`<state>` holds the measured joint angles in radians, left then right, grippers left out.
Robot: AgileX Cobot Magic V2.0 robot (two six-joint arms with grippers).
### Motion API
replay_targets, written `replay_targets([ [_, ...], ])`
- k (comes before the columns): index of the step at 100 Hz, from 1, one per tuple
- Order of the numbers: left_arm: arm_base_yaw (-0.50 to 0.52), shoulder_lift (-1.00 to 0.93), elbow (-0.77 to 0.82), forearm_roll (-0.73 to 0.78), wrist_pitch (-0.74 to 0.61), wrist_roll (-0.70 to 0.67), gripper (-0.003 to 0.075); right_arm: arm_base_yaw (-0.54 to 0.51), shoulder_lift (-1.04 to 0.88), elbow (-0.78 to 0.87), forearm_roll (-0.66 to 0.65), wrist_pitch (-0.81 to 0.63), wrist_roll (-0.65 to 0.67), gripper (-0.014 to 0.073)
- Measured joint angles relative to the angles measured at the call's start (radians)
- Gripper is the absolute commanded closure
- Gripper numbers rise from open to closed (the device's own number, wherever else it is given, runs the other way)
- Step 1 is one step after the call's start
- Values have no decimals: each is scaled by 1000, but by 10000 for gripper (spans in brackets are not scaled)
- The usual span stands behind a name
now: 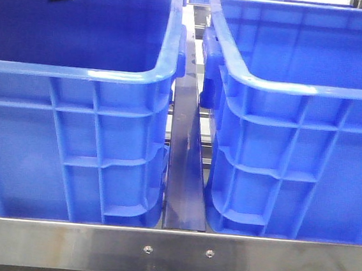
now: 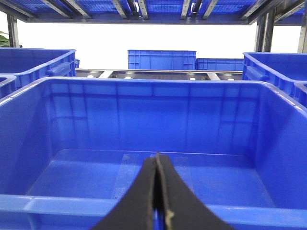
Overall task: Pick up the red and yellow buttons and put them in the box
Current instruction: 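Close the left gripper on the red button and lift it out, then carry the red button toward the right gripper and hand it over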
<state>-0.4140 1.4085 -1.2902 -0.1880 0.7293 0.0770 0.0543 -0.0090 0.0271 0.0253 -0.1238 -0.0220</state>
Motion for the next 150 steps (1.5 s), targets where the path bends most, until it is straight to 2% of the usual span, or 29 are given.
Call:
replay_targets([
  [20, -221, -79, 5, 2, 13, 26, 739, 0, 0, 0, 0, 0, 0, 662],
  [45, -502, -83, 10, 2, 4, 61, 739, 0, 0, 0, 0, 0, 0, 662],
  [64, -634, -83, 10, 2, -29, 96, 739, 0, 0, 0, 0, 0, 0, 662],
  [87, -664, -83, 10, 2, -36, 116, 739, 0, 0, 0, 0, -22, 3, 662],
  [105, -664, -83, 10, 2, -40, 116, 739, 0, 0, -50, 3, 36, 107, 662],
  [130, -664, -83, 10, 2, -40, 116, 739, 0, 3, -368, 6, 386, 152, 662],
  [150, -664, -83, 10, 2, -40, 116, 739, 0, 145, -621, 54, 686, 155, 662],
])
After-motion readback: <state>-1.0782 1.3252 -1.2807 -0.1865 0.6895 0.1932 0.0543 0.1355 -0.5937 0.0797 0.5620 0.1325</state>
